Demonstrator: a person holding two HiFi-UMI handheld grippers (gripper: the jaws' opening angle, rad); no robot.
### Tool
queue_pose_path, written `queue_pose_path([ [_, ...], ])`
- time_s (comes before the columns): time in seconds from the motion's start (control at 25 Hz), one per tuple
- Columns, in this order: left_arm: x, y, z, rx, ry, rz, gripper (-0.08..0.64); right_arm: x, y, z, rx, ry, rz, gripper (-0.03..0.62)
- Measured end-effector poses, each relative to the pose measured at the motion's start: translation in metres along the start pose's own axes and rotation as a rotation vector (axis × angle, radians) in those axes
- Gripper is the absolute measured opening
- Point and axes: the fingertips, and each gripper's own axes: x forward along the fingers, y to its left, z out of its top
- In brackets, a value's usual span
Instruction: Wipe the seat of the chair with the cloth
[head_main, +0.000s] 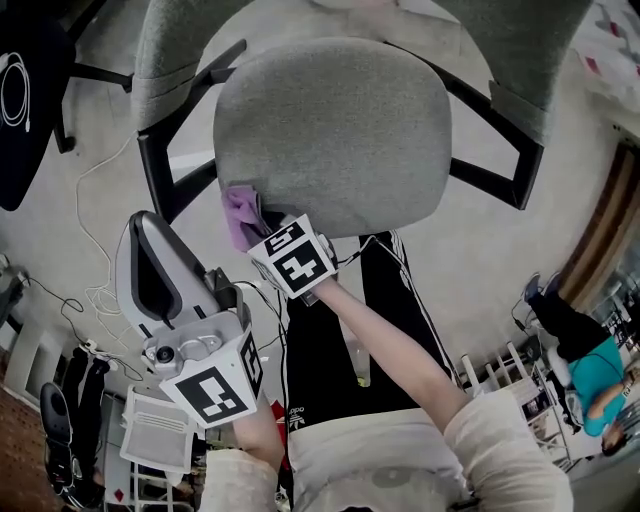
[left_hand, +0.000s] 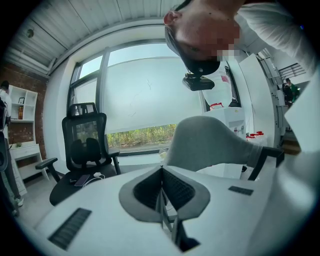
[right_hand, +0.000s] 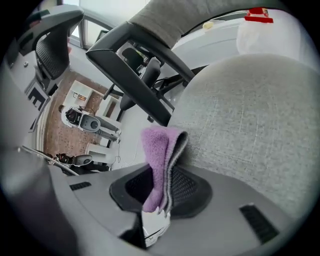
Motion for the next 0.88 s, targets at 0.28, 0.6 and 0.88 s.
queue_pose_path([
  [0.28, 0.003, -0.007, 0.003, -0.006, 0.000, -0.014, 0.012, -0.024, -0.023, -0.016, 0.026, 0.000, -0.050, 0.087],
  [0.6, 0.013, -0.029, 0.007, -0.001, 0.002, -0.053, 0.012, -0.077, -0.075, -0.046, 0.042, 0.022, -0.119, 0.086],
  [0.88, 0.021, -0.051, 0.013, 0.011, 0.000, -0.091, 0.012, -0.131, -0.128, -0.072, 0.071, 0.026, -0.230, 0.086],
])
